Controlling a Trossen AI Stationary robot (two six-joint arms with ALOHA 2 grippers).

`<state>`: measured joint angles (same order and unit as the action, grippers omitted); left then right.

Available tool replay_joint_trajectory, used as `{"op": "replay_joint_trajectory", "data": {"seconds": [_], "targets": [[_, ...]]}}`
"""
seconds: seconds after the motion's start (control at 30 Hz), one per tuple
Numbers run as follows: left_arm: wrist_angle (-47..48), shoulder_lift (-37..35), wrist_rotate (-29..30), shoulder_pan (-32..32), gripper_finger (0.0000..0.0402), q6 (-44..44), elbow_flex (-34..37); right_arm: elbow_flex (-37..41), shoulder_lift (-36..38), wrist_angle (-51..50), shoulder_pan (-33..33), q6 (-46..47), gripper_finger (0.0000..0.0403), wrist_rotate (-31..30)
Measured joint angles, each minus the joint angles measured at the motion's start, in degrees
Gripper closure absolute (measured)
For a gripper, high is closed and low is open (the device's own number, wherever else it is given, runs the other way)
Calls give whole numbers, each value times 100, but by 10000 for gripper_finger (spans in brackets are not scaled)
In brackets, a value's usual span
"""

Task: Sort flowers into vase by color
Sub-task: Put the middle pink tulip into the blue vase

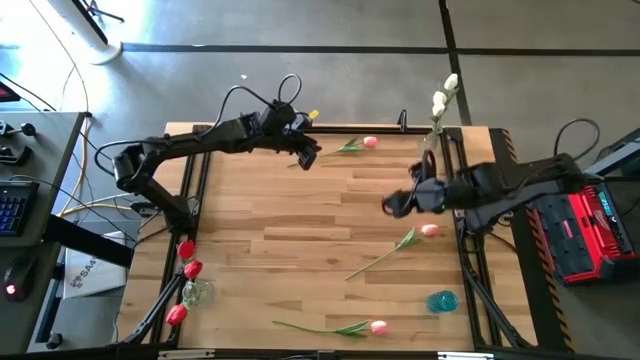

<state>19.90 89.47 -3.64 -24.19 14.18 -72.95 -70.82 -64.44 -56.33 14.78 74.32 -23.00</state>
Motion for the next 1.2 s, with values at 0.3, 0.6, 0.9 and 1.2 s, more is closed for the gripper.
{"op": "replay_joint_trajectory", "data": {"seconds": [0.3,0.6,0.9,1.2], "targets": [[40,0,467,799,284,637,0,1099,-88,810,937,1580,128,-97],[401,0,649,1683,284,940,0,2249,-222,1733,1389,3011,128,68],[474,0,650,1812,284,310,0,2566,-939,1725,1434,4665,128,568],[626,0,408,1771,284,-492,0,2568,-1797,1299,947,5380,128,1445]]}}
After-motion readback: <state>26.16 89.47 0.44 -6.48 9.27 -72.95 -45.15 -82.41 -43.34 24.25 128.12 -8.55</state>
